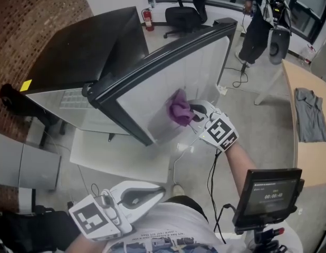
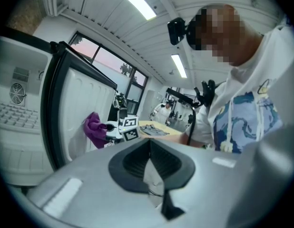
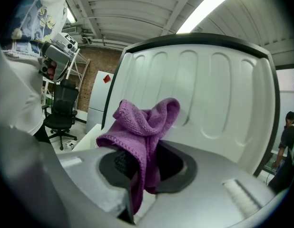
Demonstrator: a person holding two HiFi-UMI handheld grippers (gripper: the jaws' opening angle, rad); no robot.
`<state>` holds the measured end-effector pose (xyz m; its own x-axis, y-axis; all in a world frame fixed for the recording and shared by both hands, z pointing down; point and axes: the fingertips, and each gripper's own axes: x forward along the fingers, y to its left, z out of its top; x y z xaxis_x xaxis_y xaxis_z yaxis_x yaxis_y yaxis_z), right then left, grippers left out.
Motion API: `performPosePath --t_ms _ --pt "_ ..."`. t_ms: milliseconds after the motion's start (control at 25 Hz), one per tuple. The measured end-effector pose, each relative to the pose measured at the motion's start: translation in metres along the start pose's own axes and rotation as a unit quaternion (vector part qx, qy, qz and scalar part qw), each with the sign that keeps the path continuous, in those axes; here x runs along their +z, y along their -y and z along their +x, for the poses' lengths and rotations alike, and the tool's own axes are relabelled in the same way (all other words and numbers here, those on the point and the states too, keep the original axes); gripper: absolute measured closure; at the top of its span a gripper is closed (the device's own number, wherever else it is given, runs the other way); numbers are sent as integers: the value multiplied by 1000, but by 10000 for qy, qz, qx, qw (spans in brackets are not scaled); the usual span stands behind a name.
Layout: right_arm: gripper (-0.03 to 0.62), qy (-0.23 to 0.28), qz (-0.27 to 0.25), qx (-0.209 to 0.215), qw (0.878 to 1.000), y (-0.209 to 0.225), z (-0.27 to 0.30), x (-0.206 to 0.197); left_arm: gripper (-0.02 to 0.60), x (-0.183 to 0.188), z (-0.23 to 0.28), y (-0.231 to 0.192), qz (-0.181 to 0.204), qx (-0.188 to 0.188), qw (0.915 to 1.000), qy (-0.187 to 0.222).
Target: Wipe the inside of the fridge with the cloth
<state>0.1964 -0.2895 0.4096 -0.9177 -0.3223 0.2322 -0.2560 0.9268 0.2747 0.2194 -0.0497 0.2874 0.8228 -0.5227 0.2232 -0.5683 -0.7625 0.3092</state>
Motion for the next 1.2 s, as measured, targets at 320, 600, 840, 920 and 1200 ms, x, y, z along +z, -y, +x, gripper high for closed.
performPosePath --t_ms 320,600,840,920,1200 --pt "516 -337 205 -483 9981 55 -23 -35 575 3 14 0 -26 -44 10000 -31" --pt "516 -573 340 -952 9932 97 -44 -57 575 3 21 0 -11 33 10000 -20" --pt "516 -853 560 -1377 9852 122 -60 -77 575 2 25 2 -13 40 10000 -14" --pt "516 -870 632 -1424 9840 123 -62 -79 575 2 26 2 -14 13 10000 -37" --pt "516 -559 442 -998 9925 80 -56 -51 575 3 30 4 29 -144 9999 -60"
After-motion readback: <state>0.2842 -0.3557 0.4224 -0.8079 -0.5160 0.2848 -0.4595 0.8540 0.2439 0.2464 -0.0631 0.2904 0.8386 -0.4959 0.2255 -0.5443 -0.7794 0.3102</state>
